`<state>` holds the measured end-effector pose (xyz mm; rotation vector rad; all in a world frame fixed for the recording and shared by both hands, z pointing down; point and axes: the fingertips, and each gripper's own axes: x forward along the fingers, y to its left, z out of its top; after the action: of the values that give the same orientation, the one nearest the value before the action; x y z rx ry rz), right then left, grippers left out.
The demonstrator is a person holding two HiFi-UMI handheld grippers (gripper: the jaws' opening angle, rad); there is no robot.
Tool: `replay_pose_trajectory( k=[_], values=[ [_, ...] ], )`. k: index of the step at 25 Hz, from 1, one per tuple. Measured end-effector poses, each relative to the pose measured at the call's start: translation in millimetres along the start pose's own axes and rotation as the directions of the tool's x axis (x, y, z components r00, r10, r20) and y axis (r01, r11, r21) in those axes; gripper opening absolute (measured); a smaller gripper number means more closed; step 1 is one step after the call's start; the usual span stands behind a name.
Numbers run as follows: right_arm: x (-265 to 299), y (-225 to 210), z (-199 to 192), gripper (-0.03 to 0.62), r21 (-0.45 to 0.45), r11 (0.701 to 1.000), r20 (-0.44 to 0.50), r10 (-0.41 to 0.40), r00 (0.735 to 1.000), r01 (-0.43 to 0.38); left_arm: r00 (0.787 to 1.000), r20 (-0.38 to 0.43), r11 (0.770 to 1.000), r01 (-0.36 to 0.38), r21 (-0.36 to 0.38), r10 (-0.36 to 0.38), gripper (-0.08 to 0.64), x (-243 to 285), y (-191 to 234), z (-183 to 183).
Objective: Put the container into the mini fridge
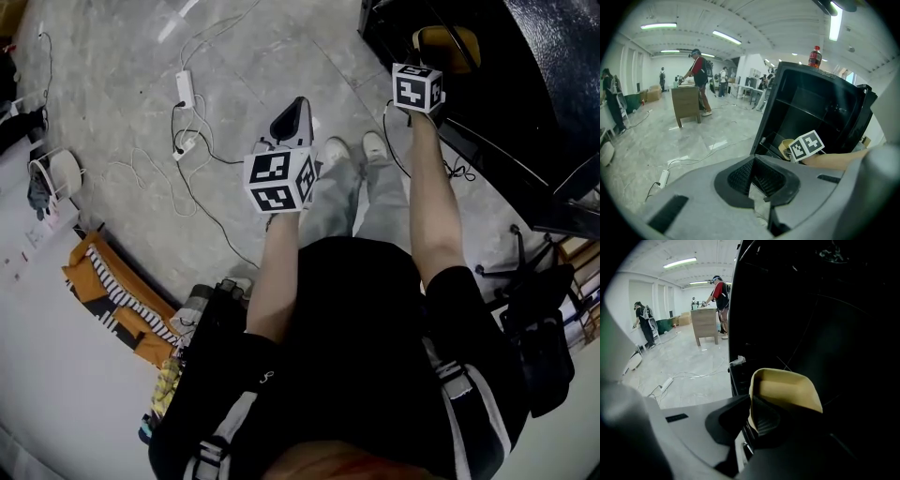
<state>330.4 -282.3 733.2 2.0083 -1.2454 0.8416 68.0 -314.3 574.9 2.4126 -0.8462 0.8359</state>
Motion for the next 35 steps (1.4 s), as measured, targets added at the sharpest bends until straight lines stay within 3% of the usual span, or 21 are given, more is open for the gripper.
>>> replay_pose_trajectory(
  k=[5,8,10,13,15,19,23,28,35],
  values=[
    [-5.8,-10.0,0.1,0.024,0.037,0.999,0.025,-0.018,1.0,0.017,1.0,0.011,1.0,-0.005,-0.011,0.005,0.006,-5.1,0.3,2.7],
    [-23.7,-8.4,10.3,0.087,0.089,0.996,0.06,-0.014,0.998,0.009,1.0,0.026,1.0,-0.015,-0.026,0.016,0.006,-8.0,2.1,6.8],
    [-39.6,-3.7,15.6,0.087,0.146,0.989,0.09,-0.005,0.996,-0.009,0.999,0.044,0.999,-0.019,-0.041,0.021,0.006,-9.1,-0.2,9.7],
    [-72.3,7.8,32.4,0.056,0.252,0.966,0.166,0.02,0.986,-0.061,0.995,0.095,0.998,-0.027,-0.052,0.032,0.006,-16.9,-4.7,22.9],
    [-100.7,21.9,56.9,0.034,0.29,0.945,0.255,0.073,0.964,-0.148,0.988,0.146,0.997,-0.042,-0.058,0.05,0.006,-27.3,-4.5,38.1],
    [-166.1,55.6,110.6,0.02,0.26,0.901,0.433,0.213,0.876,-0.348,0.96,0.259,0.993,-0.085,-0.085,0.105,0.006,-61.7,1.0,70.3],
    [-223.6,88.3,161.5,0.015,0.134,0.86,0.56,0.344,0.754,-0.492,0.907,0.378,0.98,-0.146,-0.134,0.187,0.006,-105.1,18.0,95.9],
    [-288.3,129.0,202.2,0.012,-0.059,0.829,0.614,0.47,0.634,-0.557,0.823,0.492,0.958,-0.214,-0.192,0.283,0.006,-166.4,36.9,116.7],
    [-364.5,170.7,239.7,0.012,-0.276,0.742,0.647,0.613,0.453,-0.61,0.698,0.608,0.926,-0.287,-0.247,0.378,0.006,-228.7,42.4,136.0]
  ],
)
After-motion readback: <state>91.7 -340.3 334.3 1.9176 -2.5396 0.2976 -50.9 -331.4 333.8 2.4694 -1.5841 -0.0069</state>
